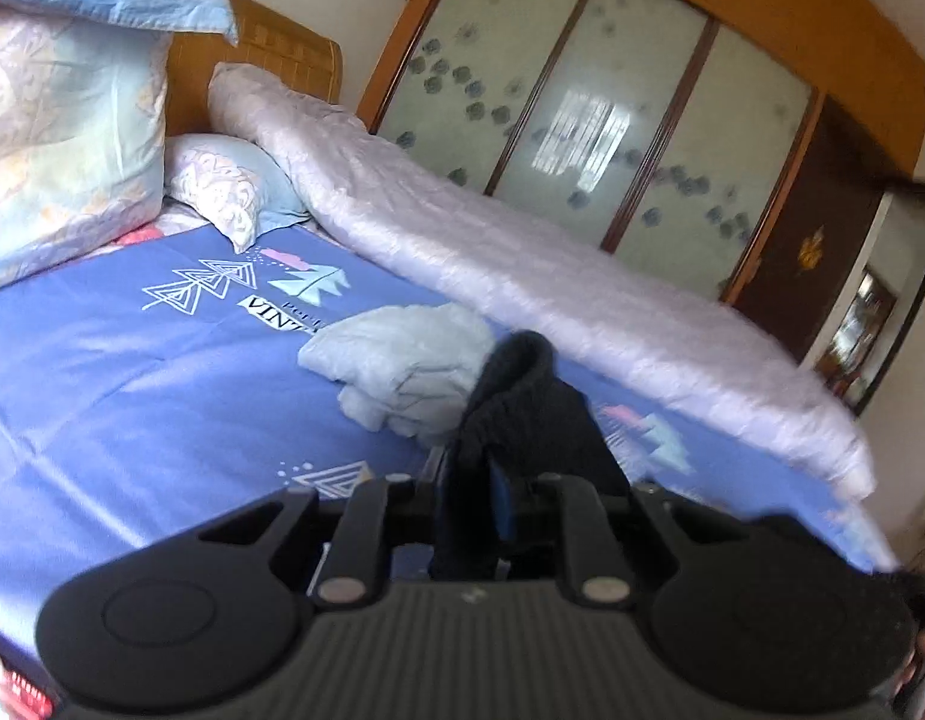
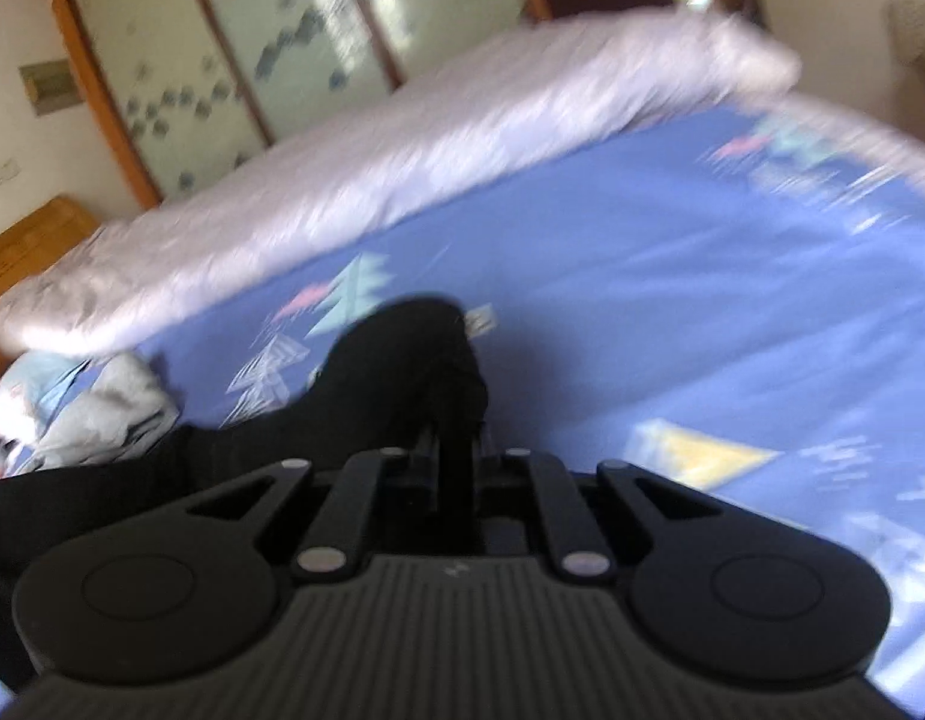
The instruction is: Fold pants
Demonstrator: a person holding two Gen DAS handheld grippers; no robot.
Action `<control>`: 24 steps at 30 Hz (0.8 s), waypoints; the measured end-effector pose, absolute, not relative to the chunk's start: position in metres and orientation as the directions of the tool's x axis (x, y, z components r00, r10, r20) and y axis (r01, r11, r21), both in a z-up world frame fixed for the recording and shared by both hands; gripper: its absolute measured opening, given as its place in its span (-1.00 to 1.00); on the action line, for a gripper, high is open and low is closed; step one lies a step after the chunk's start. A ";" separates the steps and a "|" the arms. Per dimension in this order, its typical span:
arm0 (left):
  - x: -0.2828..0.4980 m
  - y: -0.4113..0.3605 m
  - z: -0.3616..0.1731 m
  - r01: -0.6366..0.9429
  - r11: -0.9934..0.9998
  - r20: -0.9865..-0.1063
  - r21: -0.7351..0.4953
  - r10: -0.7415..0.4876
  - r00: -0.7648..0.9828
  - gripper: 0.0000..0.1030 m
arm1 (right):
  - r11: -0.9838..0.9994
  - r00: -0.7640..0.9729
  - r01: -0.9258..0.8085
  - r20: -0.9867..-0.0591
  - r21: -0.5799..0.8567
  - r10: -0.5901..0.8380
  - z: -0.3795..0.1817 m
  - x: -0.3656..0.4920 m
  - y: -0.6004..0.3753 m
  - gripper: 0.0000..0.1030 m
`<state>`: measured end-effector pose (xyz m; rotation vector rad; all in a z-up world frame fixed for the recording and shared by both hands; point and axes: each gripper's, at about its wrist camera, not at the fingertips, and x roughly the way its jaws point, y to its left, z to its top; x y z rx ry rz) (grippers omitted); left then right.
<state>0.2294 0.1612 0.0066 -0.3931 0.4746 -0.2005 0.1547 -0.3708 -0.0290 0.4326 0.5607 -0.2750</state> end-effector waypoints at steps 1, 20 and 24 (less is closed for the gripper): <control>0.222 0.162 0.010 0.099 0.896 -0.401 -0.433 -0.290 0.869 -0.74 | 0.872 0.818 0.384 -0.550 0.303 -0.169 -0.020 0.136 -0.374 -0.78; 0.093 -0.031 -0.054 0.548 0.836 -0.649 0.022 -0.405 0.644 0.56 | 0.978 0.746 0.207 -0.649 0.016 -0.147 -0.060 0.014 -0.275 0.52; 0.104 -0.060 -0.102 0.591 0.801 -0.757 0.089 -0.332 0.563 -0.91 | 0.976 0.687 0.201 -0.699 -0.083 -0.201 -0.081 0.042 -0.284 -0.39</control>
